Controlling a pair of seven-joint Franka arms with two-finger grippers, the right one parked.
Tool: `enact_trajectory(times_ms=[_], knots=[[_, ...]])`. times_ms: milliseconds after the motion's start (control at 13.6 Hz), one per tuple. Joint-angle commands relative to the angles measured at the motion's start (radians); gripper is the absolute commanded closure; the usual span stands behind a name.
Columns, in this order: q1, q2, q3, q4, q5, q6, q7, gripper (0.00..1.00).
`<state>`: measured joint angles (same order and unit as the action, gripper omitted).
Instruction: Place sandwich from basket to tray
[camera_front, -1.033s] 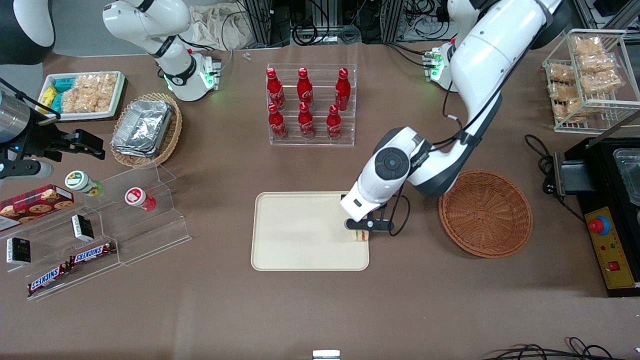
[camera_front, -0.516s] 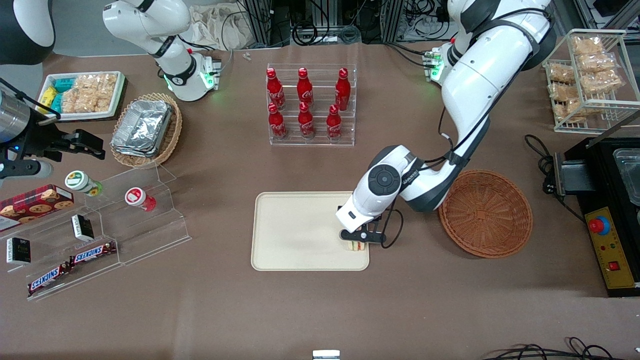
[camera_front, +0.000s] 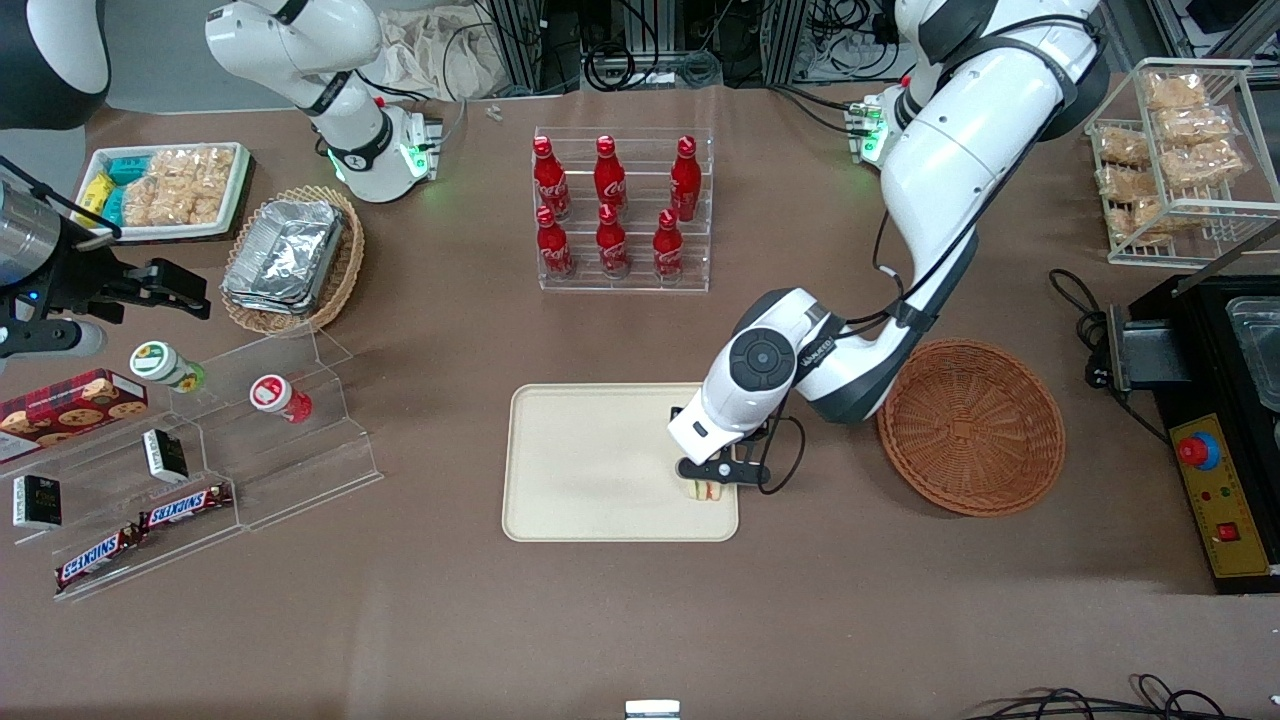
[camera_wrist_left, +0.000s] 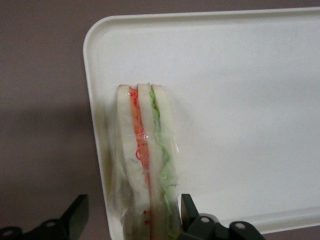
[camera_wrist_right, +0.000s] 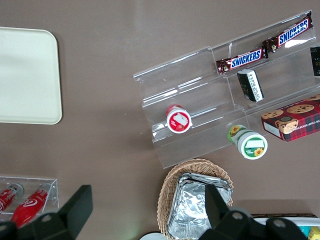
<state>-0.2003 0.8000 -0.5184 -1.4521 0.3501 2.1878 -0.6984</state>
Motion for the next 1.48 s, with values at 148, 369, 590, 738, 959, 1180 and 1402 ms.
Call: enact_trajectory(times_ms=[148,369,590,738,959,1180,1402], knots=[[0.053,-0.235,0.001,-0.004,-0.005,-0.285,-0.015,0.01],[0.142,-0.367,0.0,-0.016,-0.013,-0.345,-0.01,0.01],[0.222,-0.487,0.0,-0.027,-0.043,-0.501,-0.013,0.01],[0.281,-0.536,-0.002,-0.024,-0.077,-0.562,-0.009,0.01],[0.285,-0.547,0.004,-0.019,-0.066,-0.58,-0.006,0.01],[0.334,-0.561,0.003,-0.019,-0.079,-0.579,0.115,0.01],[0.432,-0.57,0.001,-0.016,-0.132,-0.614,0.227,0.01]])
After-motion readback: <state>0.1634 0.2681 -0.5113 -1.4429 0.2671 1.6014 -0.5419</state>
